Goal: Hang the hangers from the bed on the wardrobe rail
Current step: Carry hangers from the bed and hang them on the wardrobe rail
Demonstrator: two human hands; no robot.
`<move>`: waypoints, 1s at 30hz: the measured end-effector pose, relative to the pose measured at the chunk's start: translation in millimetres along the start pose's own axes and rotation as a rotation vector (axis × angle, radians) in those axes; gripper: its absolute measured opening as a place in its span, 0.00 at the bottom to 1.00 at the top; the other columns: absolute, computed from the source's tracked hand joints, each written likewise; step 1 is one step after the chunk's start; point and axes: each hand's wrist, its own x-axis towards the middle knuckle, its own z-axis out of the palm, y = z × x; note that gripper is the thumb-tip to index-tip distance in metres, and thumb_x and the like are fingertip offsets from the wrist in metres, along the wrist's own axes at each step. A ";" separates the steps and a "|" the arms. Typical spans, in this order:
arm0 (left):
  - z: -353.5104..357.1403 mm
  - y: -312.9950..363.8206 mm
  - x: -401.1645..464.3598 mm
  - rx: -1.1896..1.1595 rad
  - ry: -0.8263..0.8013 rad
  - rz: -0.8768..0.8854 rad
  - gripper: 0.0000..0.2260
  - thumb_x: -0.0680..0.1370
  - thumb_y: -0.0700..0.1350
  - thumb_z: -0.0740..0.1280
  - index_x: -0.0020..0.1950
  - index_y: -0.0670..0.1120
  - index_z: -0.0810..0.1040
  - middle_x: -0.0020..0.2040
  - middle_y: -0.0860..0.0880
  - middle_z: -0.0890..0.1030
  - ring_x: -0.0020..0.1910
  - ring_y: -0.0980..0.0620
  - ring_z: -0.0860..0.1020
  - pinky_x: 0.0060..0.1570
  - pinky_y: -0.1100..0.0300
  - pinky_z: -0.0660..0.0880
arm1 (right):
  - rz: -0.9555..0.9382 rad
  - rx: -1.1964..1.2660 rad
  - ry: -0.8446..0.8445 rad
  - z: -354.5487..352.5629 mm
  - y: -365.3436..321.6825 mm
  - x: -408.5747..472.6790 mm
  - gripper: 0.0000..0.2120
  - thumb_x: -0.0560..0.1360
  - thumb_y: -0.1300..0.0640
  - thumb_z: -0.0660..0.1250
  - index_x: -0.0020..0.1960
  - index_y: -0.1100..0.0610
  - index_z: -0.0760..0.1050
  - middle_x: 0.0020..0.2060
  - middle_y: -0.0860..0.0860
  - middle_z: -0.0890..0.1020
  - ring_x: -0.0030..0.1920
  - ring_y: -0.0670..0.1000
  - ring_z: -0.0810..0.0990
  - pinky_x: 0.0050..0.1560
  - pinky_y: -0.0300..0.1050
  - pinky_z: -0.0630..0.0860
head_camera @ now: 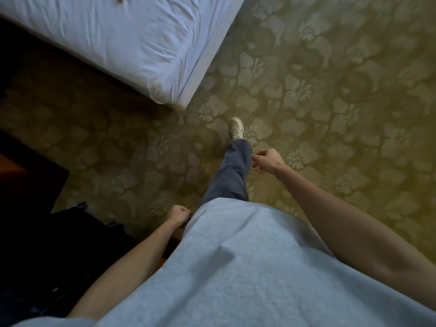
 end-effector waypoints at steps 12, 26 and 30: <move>-126.4 352.9 65.7 -0.083 -0.031 0.177 0.13 0.79 0.40 0.66 0.35 0.43 0.81 0.32 0.47 0.81 0.27 0.52 0.75 0.26 0.64 0.70 | 0.215 -0.096 0.097 -194.8 -119.1 128.6 0.11 0.79 0.57 0.66 0.48 0.63 0.83 0.37 0.55 0.86 0.33 0.51 0.81 0.35 0.43 0.79; -200.2 801.8 105.6 -0.008 -0.091 0.419 0.08 0.82 0.42 0.66 0.49 0.42 0.84 0.40 0.46 0.83 0.31 0.55 0.77 0.29 0.65 0.72 | 0.501 0.090 0.171 -446.6 -188.7 257.2 0.09 0.80 0.62 0.64 0.46 0.65 0.79 0.30 0.55 0.78 0.29 0.51 0.74 0.22 0.35 0.70; -227.5 848.5 117.9 0.031 -0.033 0.297 0.10 0.81 0.41 0.66 0.41 0.43 0.83 0.34 0.48 0.82 0.28 0.54 0.77 0.28 0.63 0.73 | 0.431 0.058 0.163 -521.8 -262.6 326.7 0.10 0.78 0.62 0.66 0.42 0.66 0.81 0.29 0.55 0.79 0.28 0.52 0.75 0.31 0.42 0.74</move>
